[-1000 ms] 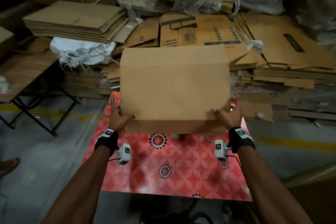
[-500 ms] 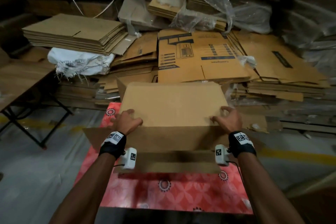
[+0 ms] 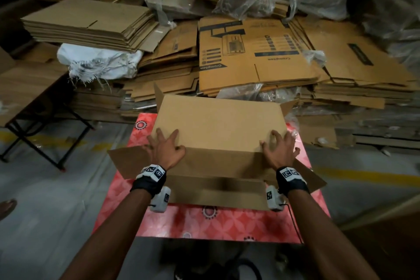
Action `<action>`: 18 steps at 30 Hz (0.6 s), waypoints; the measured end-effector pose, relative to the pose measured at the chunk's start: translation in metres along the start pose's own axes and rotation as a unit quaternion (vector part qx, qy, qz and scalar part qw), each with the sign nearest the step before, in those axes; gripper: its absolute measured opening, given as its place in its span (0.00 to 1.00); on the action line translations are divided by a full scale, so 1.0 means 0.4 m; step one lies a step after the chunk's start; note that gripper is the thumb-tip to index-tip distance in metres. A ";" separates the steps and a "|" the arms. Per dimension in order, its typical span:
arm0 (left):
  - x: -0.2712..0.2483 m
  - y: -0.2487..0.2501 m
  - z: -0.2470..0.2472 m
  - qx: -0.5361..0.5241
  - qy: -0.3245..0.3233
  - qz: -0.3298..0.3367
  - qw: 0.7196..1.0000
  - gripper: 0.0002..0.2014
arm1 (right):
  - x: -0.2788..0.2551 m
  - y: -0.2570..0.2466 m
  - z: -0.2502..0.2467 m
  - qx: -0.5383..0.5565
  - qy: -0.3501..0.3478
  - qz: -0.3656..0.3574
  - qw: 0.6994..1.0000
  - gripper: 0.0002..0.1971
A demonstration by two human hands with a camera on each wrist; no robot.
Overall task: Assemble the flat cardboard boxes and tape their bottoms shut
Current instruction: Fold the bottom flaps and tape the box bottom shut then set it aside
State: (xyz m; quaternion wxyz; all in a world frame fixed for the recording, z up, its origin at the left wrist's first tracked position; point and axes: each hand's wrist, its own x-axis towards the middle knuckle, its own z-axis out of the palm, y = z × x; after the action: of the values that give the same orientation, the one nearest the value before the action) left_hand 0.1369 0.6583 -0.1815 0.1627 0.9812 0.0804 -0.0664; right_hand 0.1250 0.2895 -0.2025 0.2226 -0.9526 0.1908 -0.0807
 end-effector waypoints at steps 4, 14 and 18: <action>-0.034 0.014 0.050 0.064 0.024 0.094 0.993 0.39 | -0.038 -0.029 0.042 -0.016 0.035 -0.077 0.996 0.24; -0.113 0.098 0.171 0.272 0.026 0.258 0.927 0.66 | -0.170 -0.138 0.131 -0.015 -0.017 -0.221 0.975 0.34; -0.110 0.080 0.159 0.278 0.002 0.264 0.923 0.67 | -0.186 -0.124 0.115 -0.080 -0.103 -0.255 0.958 0.52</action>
State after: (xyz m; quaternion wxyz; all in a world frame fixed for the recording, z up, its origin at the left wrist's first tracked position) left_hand 0.0931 0.6012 -0.2244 -0.1056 0.9727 -0.2029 -0.0386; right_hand 0.0843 0.3784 -0.2258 0.1363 -0.9874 -0.0769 -0.0213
